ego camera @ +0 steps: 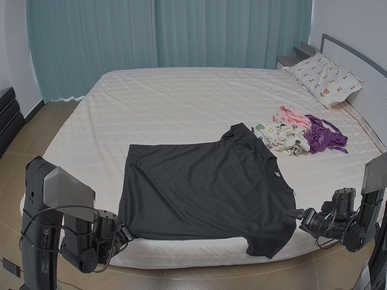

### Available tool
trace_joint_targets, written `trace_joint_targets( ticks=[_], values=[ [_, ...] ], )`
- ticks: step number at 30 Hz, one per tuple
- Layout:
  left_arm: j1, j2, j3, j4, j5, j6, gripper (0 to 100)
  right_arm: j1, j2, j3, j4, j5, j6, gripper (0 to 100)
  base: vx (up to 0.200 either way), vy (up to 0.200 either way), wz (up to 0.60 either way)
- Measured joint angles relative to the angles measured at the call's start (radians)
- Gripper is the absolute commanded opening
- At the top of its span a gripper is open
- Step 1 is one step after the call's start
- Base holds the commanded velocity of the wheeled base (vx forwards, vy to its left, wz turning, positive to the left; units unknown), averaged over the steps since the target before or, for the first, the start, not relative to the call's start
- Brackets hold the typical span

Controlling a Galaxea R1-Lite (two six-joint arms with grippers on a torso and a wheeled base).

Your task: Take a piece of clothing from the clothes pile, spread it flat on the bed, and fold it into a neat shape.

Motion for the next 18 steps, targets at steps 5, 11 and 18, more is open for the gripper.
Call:
trace_joint_targets(
  ticks=[5,11,18],
  values=[
    [-0.004,-0.012,0.032,-0.001,-0.004,-0.002,0,0.006,0.003,0.007,-0.001,-0.001,-0.007,100,0.000,0.000,0.00],
    [-0.020,-0.013,0.044,-0.002,-0.036,-0.014,0,0.005,0.007,0.004,0.000,-0.006,-0.010,100,0.000,0.000,0.00],
    [-0.022,-0.013,0.036,-0.032,-0.048,-0.087,0,-0.001,0.035,-0.032,0.003,-0.008,-0.040,100,0.000,0.000,0.00]
  ],
)
